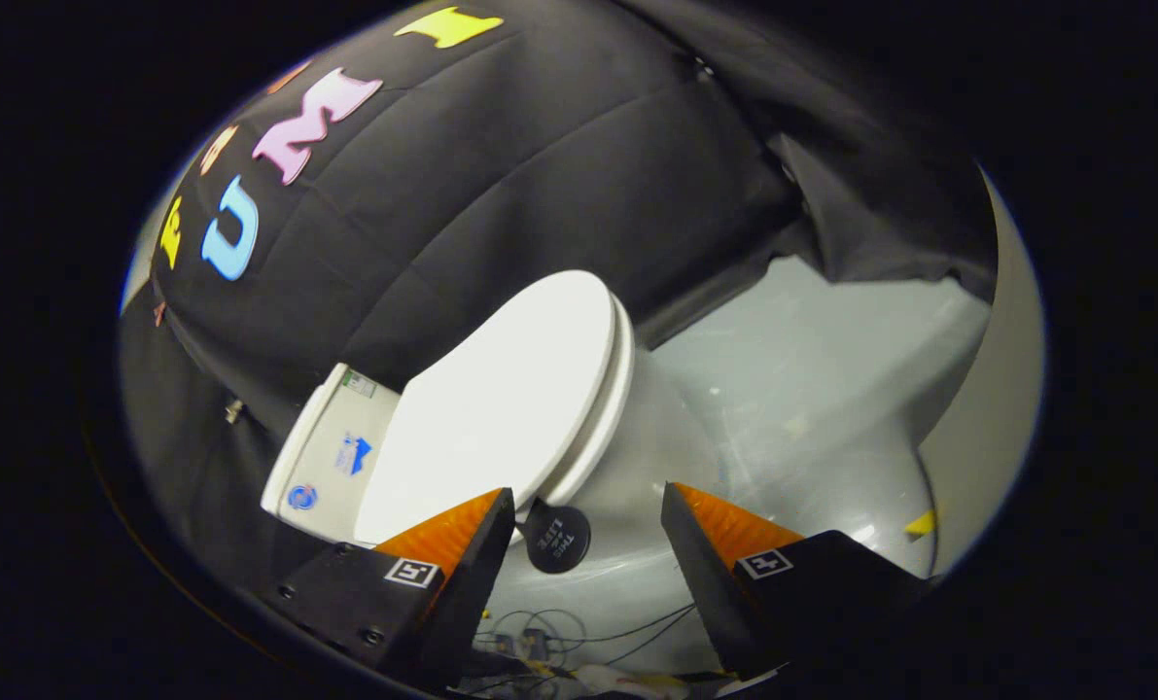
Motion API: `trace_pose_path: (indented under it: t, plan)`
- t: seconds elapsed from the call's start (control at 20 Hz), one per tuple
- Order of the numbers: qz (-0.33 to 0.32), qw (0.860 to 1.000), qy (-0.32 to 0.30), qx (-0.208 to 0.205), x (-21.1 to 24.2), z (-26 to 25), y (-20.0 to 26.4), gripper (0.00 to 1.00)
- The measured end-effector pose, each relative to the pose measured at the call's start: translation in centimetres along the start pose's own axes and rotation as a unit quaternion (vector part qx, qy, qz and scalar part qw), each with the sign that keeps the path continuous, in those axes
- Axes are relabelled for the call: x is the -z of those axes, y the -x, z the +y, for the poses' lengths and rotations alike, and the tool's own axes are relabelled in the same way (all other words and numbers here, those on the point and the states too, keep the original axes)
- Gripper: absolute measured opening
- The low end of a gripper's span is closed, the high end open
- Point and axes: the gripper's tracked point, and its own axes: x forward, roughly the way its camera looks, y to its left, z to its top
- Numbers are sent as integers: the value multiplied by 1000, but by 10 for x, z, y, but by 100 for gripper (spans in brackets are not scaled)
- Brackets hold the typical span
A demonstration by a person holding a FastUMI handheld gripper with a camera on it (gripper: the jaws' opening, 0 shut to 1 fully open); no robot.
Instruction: Open the toilet lid.
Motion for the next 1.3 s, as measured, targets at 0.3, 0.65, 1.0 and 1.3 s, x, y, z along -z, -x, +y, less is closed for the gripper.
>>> trace_pose_path:
  t: [0.3, 0.65, 1.0, 1.3]
  plan:
    - [16, 982, -183, -50, 1, -7, -3, 44]
    - [31, 977, -189, -97, 5, 13, -7, 40]
    - [45, 972, -201, -110, 10, 13, -11, 40]
    - [43, 966, -232, -101, 5, 4, -26, 21]
